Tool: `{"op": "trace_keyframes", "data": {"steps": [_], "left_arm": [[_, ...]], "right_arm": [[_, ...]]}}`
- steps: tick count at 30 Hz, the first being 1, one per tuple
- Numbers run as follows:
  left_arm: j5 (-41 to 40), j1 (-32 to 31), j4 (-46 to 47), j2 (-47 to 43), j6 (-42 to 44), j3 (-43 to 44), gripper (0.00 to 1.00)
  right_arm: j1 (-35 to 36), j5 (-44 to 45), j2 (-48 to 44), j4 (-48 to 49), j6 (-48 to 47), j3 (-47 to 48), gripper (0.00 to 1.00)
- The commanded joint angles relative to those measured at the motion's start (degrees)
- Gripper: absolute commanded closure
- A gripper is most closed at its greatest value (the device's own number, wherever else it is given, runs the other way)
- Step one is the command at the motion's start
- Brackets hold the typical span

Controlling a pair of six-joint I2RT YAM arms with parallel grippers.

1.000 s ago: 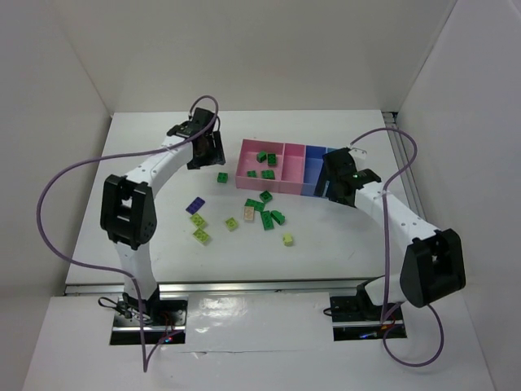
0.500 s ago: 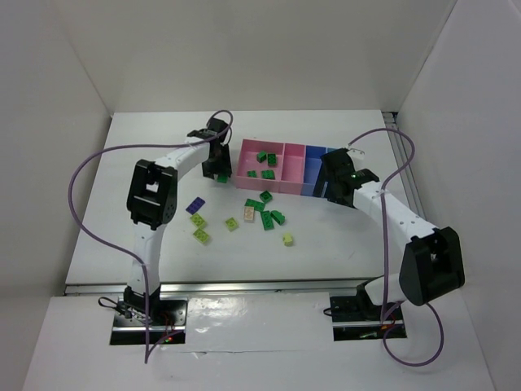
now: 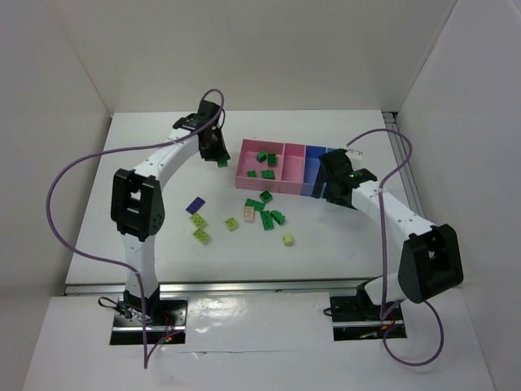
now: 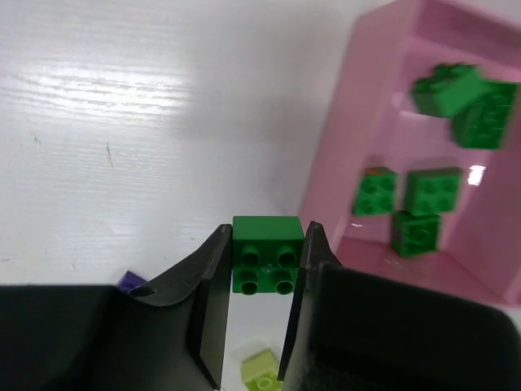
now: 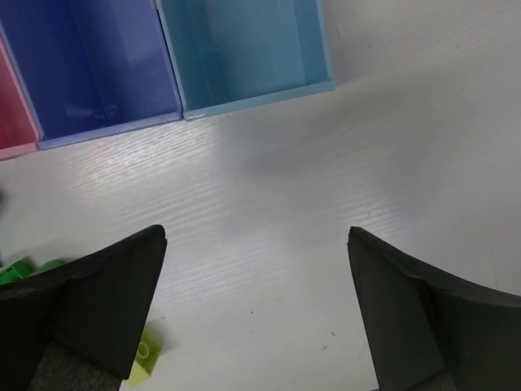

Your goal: Sort the legos into containers by color

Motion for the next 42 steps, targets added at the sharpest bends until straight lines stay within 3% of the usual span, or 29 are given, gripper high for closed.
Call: {"op": "trace_keyframes", "data": {"steps": [1, 7, 10, 11, 14, 16, 21, 27, 32, 38, 42], "left_arm": [[4.5, -1.4, 1.2, -5.0, 0.7, 3.5, 0.80], [7.7, -4.7, 1.2, -0.4, -1.3, 9.1, 0.75], [8.5, -6.1, -0.1, 2.7, -1.3, 12.7, 0.47], [8.5, -6.1, -1.4, 3.3, -1.3, 14.8, 0.32], [9.0, -6.6, -2.8, 3.9, -1.3, 16.8, 0.16], [9.0, -6.6, -2.8, 2.8, -0.6, 16.8, 0.12], [7.0, -6.6, -3.9, -1.9, 0.8, 15.8, 0.16], [5.1, -4.1, -4.9, -12.0, -2.8, 1.6, 0.28], [5.6, -3.5, -1.9, -19.5, -5.6, -14.0, 0.29], [5.6, -3.5, -0.8, -22.3, -6.2, -20.6, 0.29], [5.6, -3.5, -0.8, -22.3, -6.2, -21.8, 0.30]], "right_arm": [[1.0, 0.6, 0.2, 0.5, 0.3, 2.5, 0.00], [10.1, 3.8, 0.2, 1.2, -2.7, 3.7, 0.00], [15.2, -0.8, -0.4, 5.8, -6.8, 2.8, 0.00], [16.0, -2.6, -0.4, 7.3, -8.0, 2.0, 0.02], [17.2, -11.2, 0.1, 12.4, -12.7, 1.5, 0.06], [17.8, -15.5, 2.1, 13.3, -14.9, 1.5, 0.10], [17.8, -20.7, 8.9, 14.0, -16.8, 3.5, 0.14], [18.9, -18.8, 16.8, 14.5, -17.1, 4.8, 0.23], [18.9, -17.7, 18.9, 15.9, -17.1, 4.3, 0.37], [19.4, -19.4, 18.9, 17.8, -17.6, 4.3, 0.45], [19.4, -20.0, 17.7, 17.8, -18.1, 4.8, 0.68]]}}
